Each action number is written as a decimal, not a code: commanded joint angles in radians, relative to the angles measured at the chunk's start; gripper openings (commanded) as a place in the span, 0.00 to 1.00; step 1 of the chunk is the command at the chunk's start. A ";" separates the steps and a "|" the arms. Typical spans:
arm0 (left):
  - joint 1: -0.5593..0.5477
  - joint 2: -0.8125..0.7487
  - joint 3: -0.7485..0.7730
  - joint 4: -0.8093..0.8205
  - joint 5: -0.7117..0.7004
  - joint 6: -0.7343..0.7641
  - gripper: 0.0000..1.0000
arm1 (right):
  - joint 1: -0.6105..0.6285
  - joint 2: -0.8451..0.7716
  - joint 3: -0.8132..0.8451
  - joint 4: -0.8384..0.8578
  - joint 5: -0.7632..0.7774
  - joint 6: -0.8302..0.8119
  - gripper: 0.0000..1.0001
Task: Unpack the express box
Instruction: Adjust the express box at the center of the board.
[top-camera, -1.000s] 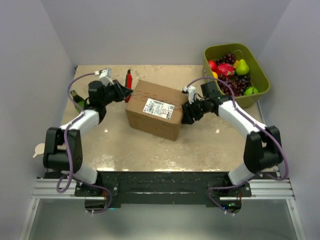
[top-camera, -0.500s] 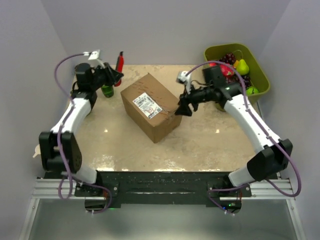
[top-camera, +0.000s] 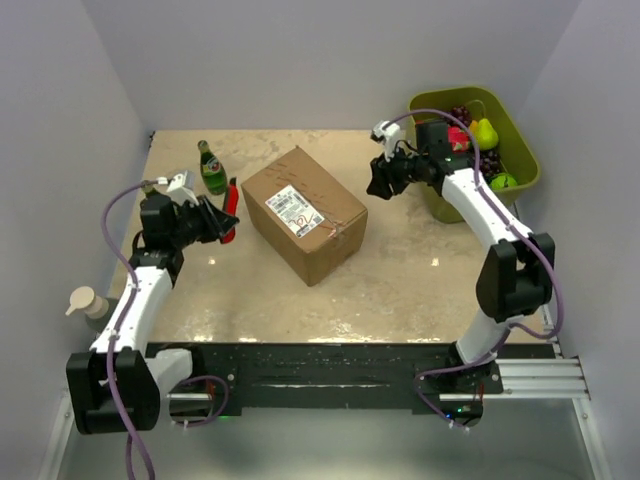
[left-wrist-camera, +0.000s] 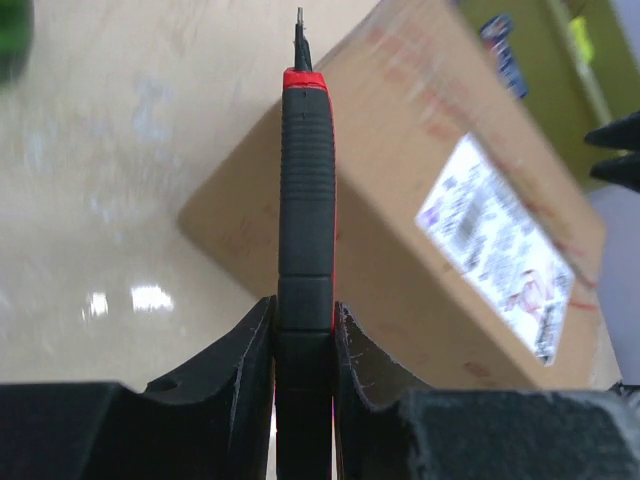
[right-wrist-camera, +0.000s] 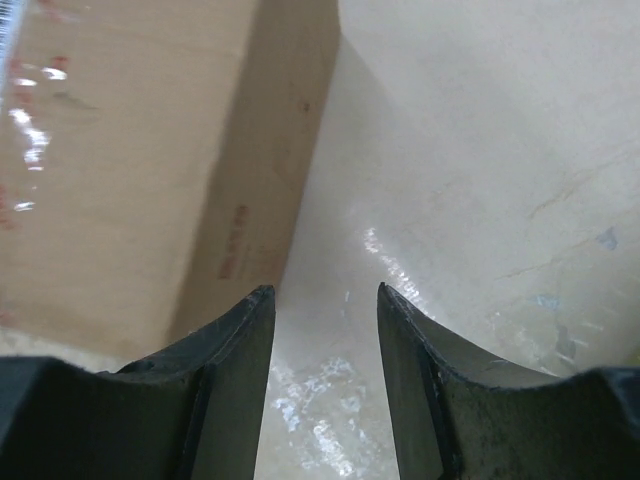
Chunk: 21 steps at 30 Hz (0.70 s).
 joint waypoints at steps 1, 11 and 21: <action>0.005 0.032 -0.040 0.065 0.008 -0.079 0.00 | 0.034 0.004 -0.063 0.179 0.092 0.068 0.48; -0.163 0.327 0.097 0.372 0.001 -0.225 0.00 | 0.308 -0.248 -0.418 0.312 0.082 0.171 0.50; -0.282 0.580 0.336 0.334 -0.034 -0.245 0.00 | 0.469 -0.218 -0.347 0.257 0.028 0.032 0.55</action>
